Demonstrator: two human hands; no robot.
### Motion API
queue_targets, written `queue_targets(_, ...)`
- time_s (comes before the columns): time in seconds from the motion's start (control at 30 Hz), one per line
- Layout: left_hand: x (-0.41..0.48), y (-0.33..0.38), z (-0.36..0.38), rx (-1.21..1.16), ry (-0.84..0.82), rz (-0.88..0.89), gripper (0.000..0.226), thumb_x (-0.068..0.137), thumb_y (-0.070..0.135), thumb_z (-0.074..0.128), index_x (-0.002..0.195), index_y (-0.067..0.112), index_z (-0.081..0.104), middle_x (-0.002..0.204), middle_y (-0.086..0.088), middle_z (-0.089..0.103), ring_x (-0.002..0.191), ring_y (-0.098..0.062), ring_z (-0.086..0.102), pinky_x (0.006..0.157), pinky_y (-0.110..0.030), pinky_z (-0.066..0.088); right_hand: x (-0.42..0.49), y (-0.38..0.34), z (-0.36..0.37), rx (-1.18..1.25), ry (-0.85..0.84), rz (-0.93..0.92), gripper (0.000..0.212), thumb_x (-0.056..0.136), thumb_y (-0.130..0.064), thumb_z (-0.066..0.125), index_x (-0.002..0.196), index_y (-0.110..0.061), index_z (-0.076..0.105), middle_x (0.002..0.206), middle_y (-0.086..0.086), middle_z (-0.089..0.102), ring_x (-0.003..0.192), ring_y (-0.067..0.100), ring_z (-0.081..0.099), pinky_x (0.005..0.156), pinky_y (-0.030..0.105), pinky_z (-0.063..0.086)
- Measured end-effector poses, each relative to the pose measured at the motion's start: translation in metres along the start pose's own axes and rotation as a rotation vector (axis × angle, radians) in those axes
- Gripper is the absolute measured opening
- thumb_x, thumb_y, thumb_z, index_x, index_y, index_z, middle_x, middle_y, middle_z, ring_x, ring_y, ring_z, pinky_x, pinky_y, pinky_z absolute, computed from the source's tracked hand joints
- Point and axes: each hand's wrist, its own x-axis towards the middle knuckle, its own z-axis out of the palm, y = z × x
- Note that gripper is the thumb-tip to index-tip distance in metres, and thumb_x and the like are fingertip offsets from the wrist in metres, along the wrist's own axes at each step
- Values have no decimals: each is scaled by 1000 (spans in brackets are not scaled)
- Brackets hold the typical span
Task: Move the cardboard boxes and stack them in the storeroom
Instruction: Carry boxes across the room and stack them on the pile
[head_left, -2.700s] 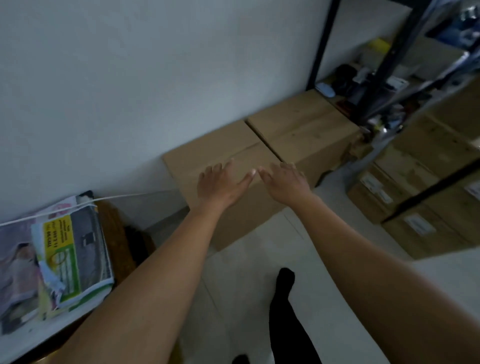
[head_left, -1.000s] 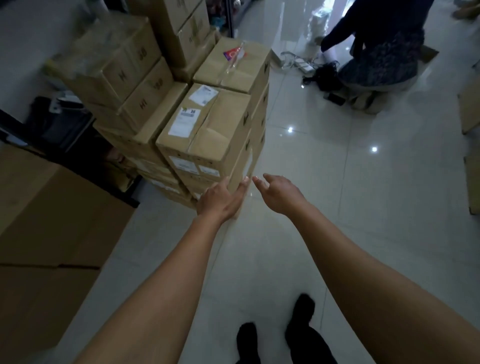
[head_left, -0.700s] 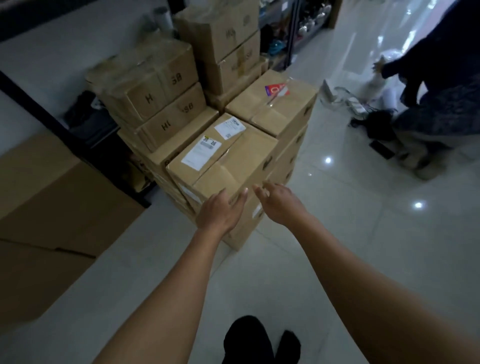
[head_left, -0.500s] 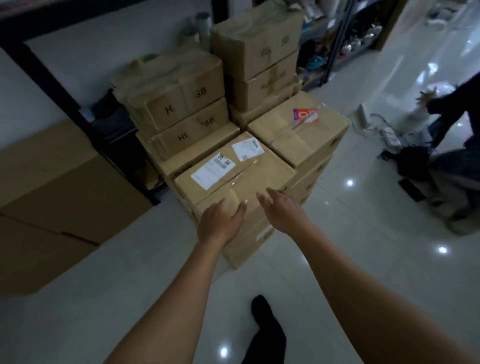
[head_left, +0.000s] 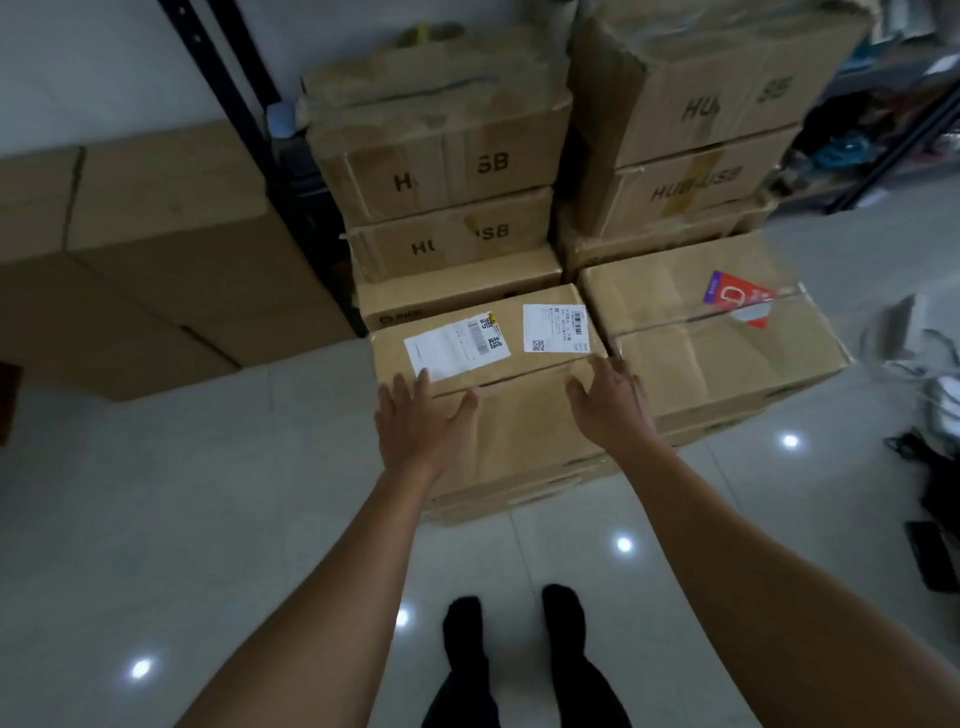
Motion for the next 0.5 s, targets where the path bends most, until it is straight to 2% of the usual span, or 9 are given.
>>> queue_targets(0.1,2,-5,13,-110,83,-151,99,82,70,50,154,17,8,162,-11,1,149,-30,-1,119,-47,10,17,16,-4,31,-19,34,51,96,-29,46,140,-5,35,142,18,37,128,37,36,105,42,30)
queue_targets(0.17,2,-8,20,-249,97,-257,111,72,69,56,155,17,3,162,-9,4,147,-31,13,115,-49,21,28,24,-5,70,-15,55,51,96,-27,46,140,-2,34,140,20,40,128,37,36,105,41,29)
queue_targets(0.23,5,-15,29,-403,128,-370,112,74,64,63,155,18,1,160,-9,15,141,-33,30,109,-49,29,38,28,-3,80,3,44,46,96,-24,44,134,1,40,134,22,46,124,37,39,102,40,30)
queue_targets(0.3,9,-23,35,-461,165,-478,103,79,63,63,154,18,9,153,-12,33,133,-37,41,105,-48,34,46,31,-1,77,-6,25,42,96,-24,42,129,1,45,130,21,49,122,36,42,100,39,33)
queue_targets(0.37,13,-28,40,-461,172,-512,94,78,69,59,149,19,25,142,-13,48,125,-37,49,101,-46,40,52,32,3,71,-36,32,43,96,-27,43,128,1,46,130,21,48,124,35,40,101,38,32)
queue_targets(0.5,17,-33,41,-481,204,-504,86,73,74,61,138,20,43,130,-10,57,116,-35,55,92,-41,44,57,28,4,100,-89,84,55,91,-41,48,129,-1,48,132,20,47,127,36,38,104,40,31)
